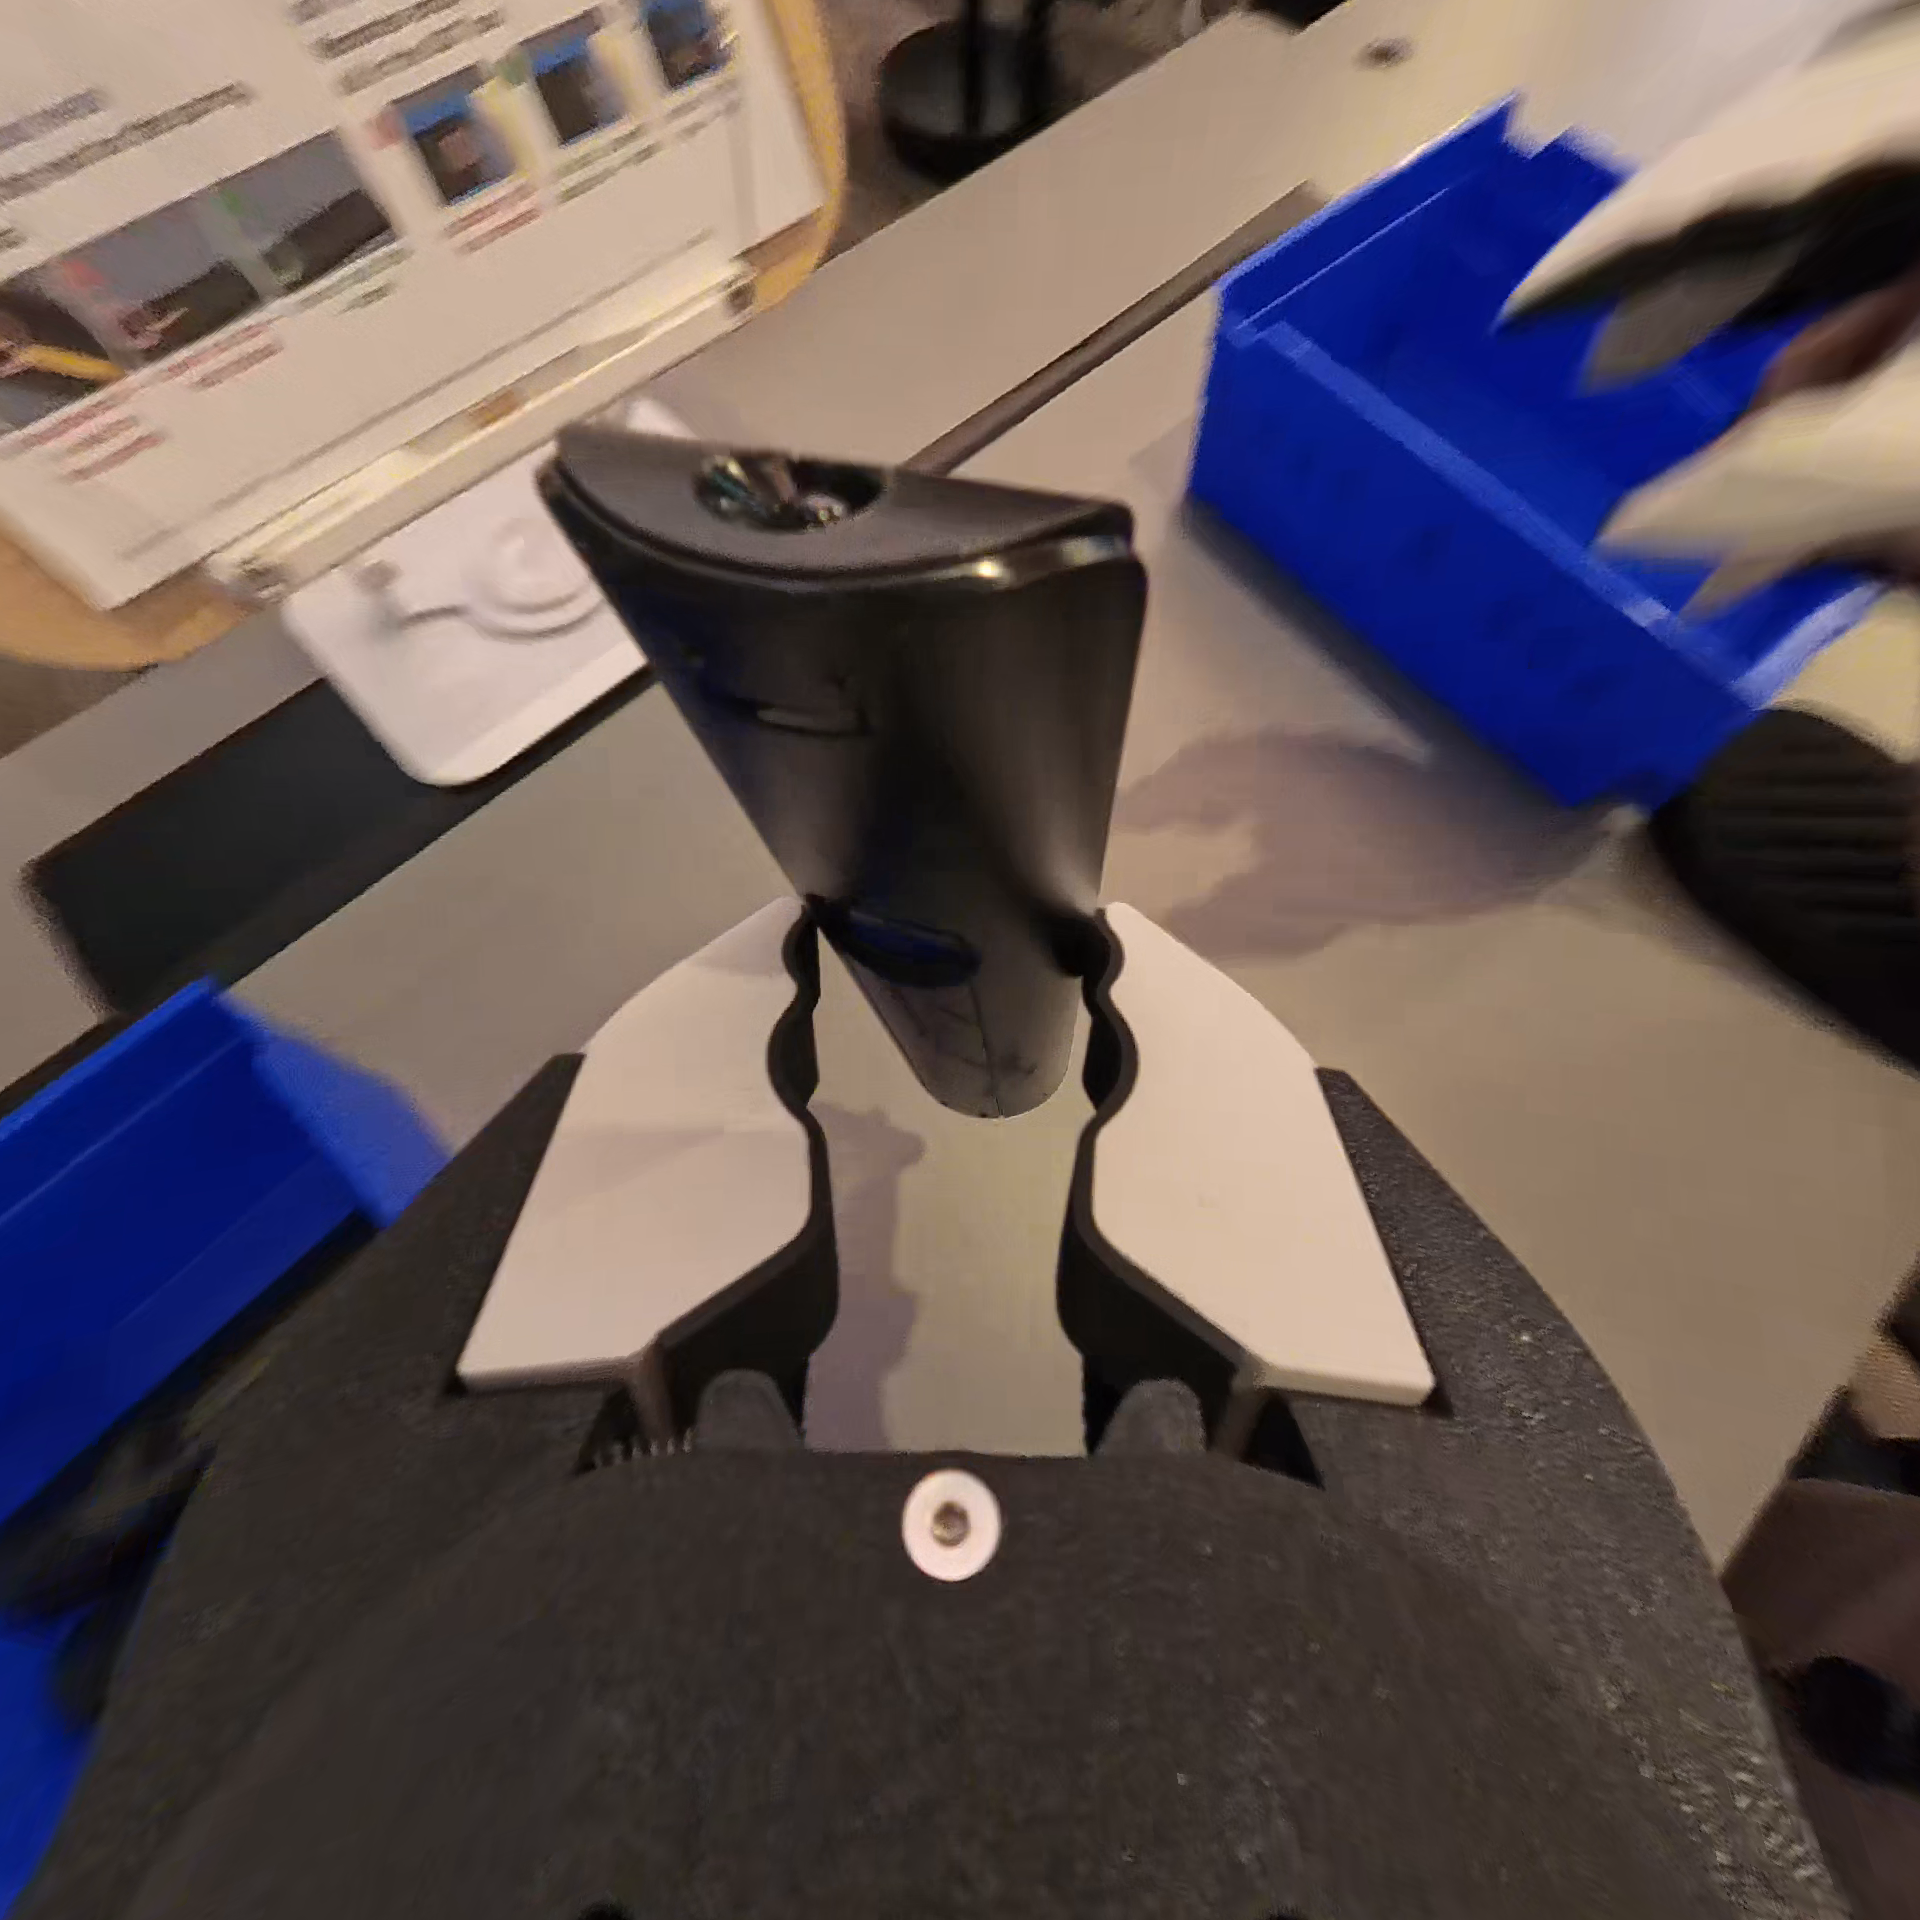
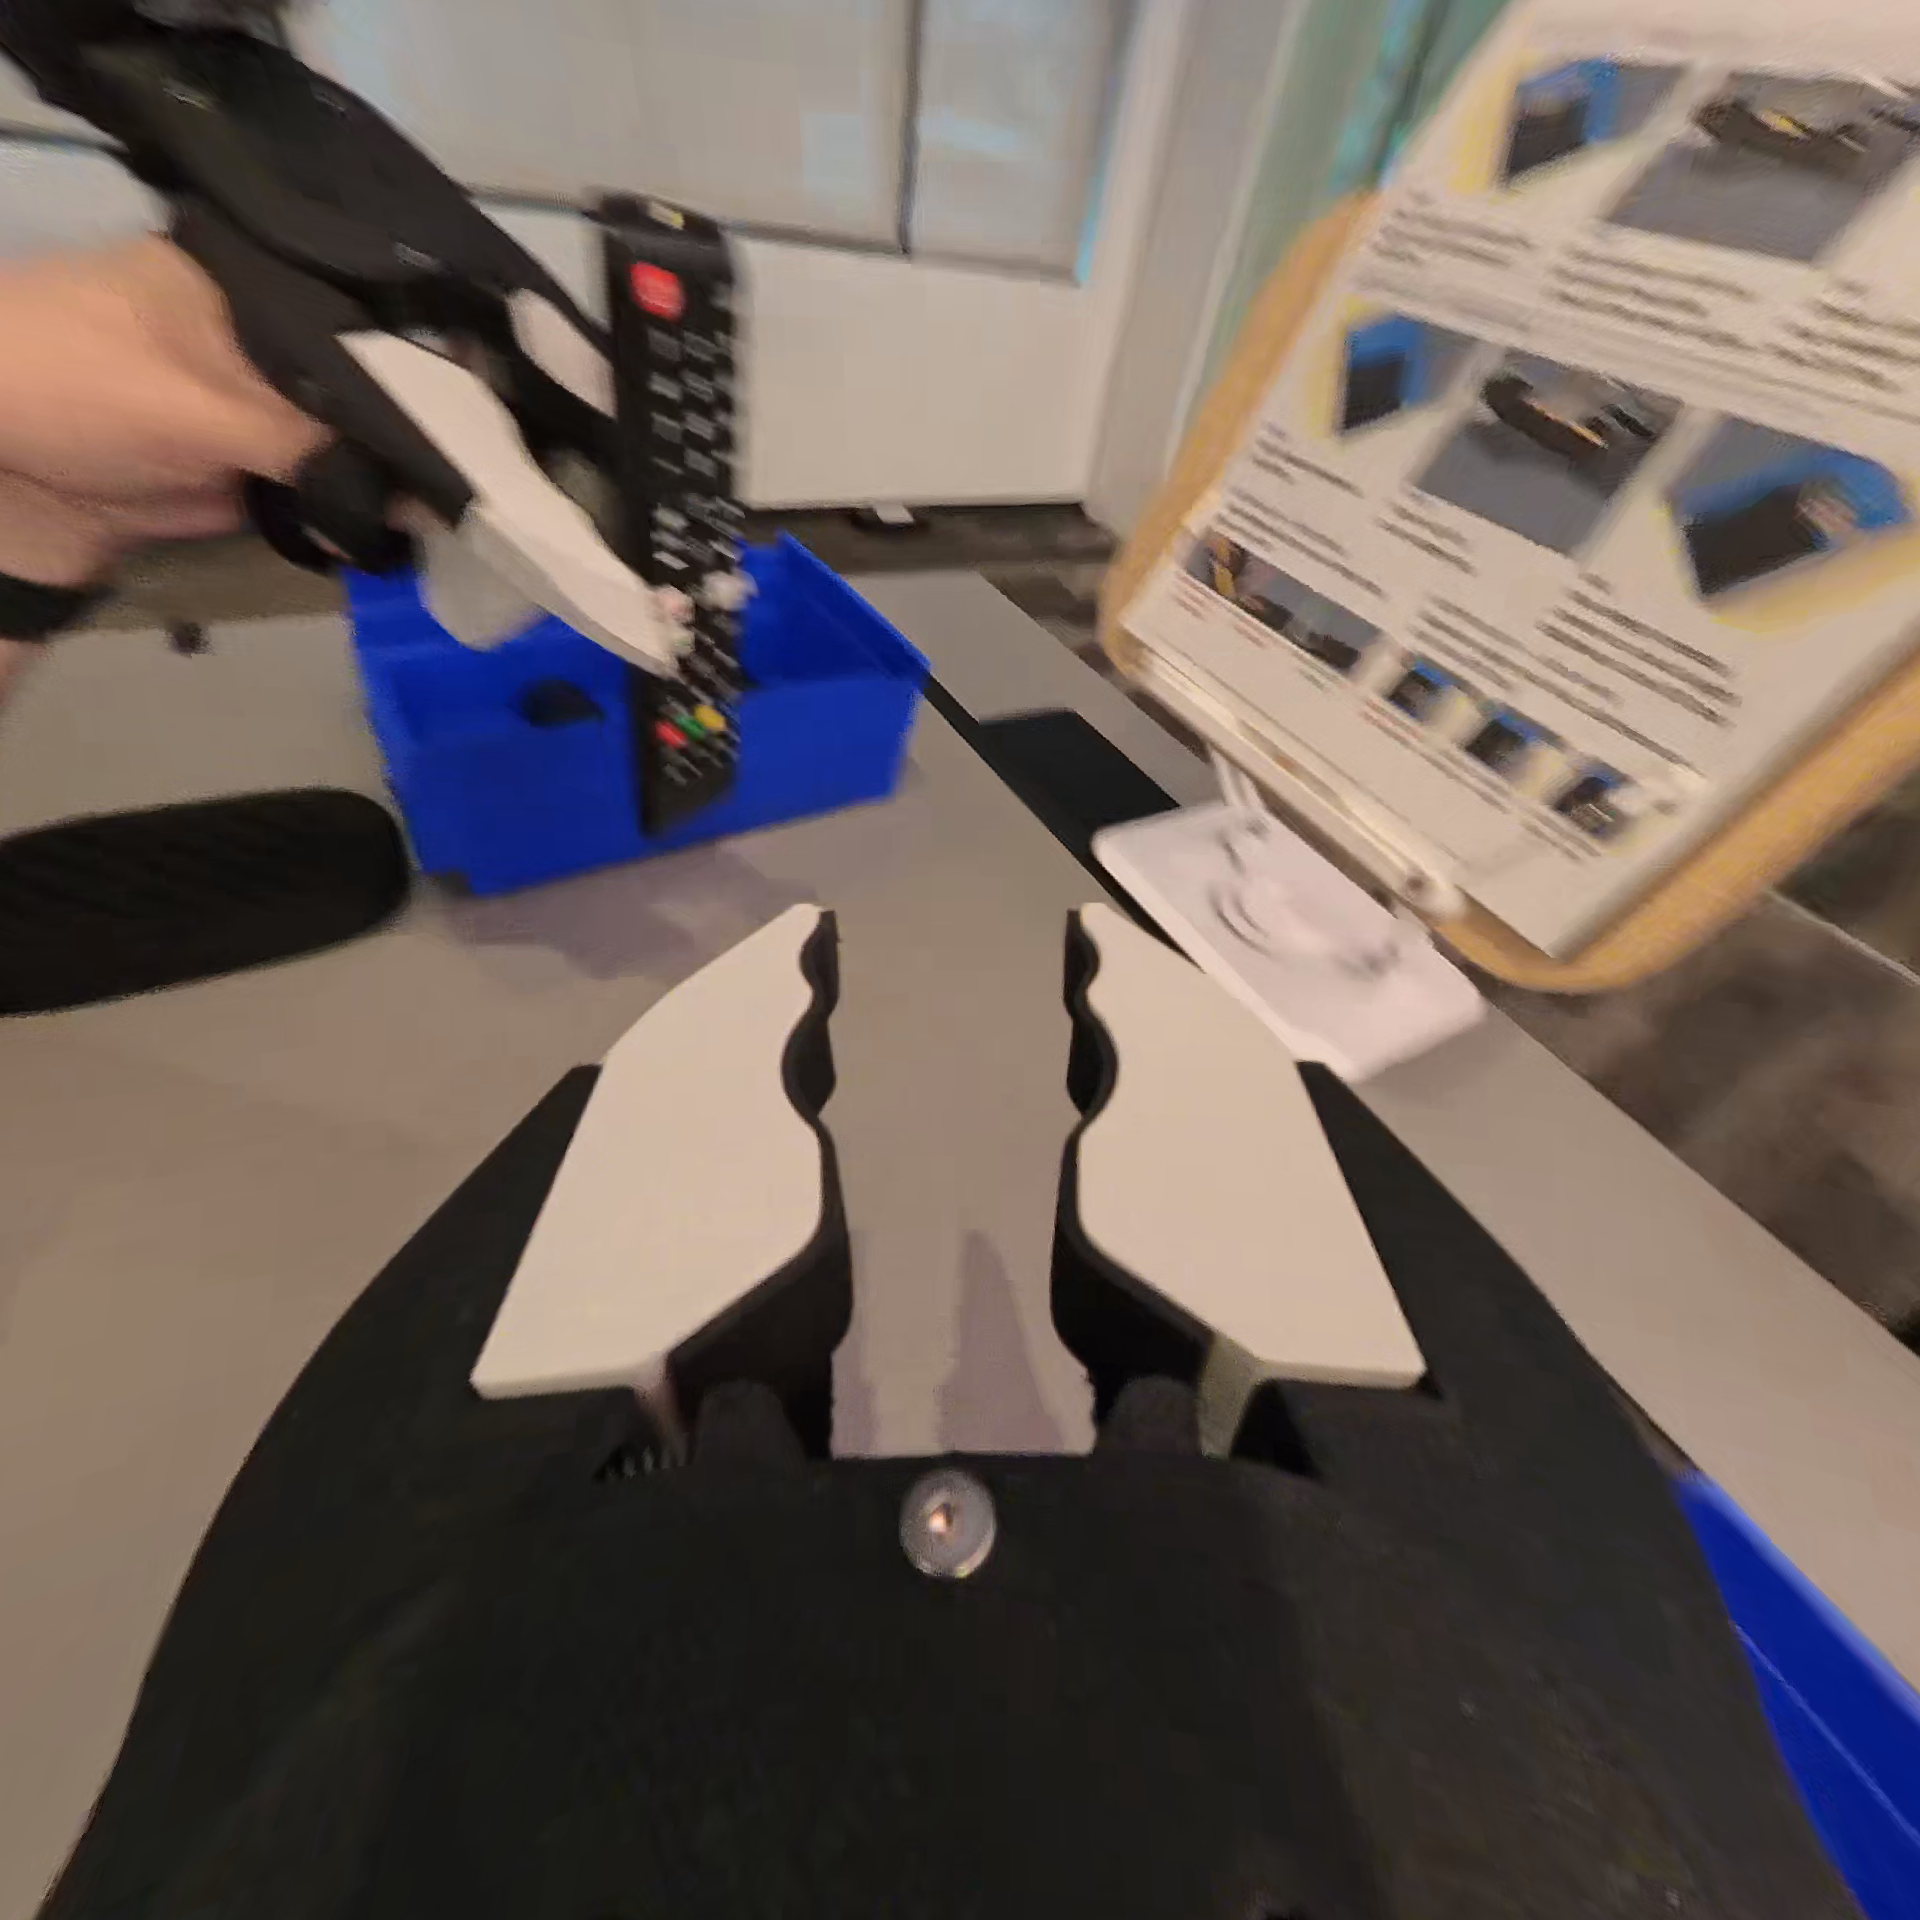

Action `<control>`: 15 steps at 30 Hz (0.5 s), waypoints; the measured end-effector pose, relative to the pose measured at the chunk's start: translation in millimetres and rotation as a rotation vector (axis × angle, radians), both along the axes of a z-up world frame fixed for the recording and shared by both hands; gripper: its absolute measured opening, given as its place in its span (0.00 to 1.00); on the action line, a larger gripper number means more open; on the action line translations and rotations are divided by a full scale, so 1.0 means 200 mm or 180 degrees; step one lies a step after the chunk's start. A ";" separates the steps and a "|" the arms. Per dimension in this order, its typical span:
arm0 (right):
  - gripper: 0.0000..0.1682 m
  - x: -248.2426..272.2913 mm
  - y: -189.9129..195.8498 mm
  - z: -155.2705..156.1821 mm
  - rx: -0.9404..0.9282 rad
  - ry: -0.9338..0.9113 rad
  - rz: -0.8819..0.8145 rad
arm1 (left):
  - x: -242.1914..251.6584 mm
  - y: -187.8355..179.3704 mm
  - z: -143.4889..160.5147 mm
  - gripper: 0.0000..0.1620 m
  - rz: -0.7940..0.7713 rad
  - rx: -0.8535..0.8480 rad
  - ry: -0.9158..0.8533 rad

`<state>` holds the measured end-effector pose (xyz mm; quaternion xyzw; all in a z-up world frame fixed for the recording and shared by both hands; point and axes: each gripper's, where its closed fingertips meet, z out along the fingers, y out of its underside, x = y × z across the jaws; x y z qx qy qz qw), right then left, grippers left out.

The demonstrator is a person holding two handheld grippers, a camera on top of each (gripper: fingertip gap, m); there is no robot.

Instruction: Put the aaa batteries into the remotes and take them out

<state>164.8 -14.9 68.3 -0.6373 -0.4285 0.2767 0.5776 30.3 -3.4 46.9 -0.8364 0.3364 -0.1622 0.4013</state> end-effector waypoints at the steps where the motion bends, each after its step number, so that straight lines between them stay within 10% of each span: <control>1: 0.30 -0.09 -0.04 -0.01 0.0028 0.0092 0.0097 | 0.07 0.00 0.02 0.30 -0.0059 -0.0036 -0.0147; 12: 0.41 -0.25 -0.04 -0.12 0.0612 0.0235 -0.0652 | 0.55 -0.07 0.13 0.30 -0.0540 -0.0238 -0.0878; 15: 0.30 -0.23 0.00 -0.18 0.0480 0.0006 -0.0660 | 0.62 -0.10 0.08 0.30 -0.0640 -0.0340 -0.0873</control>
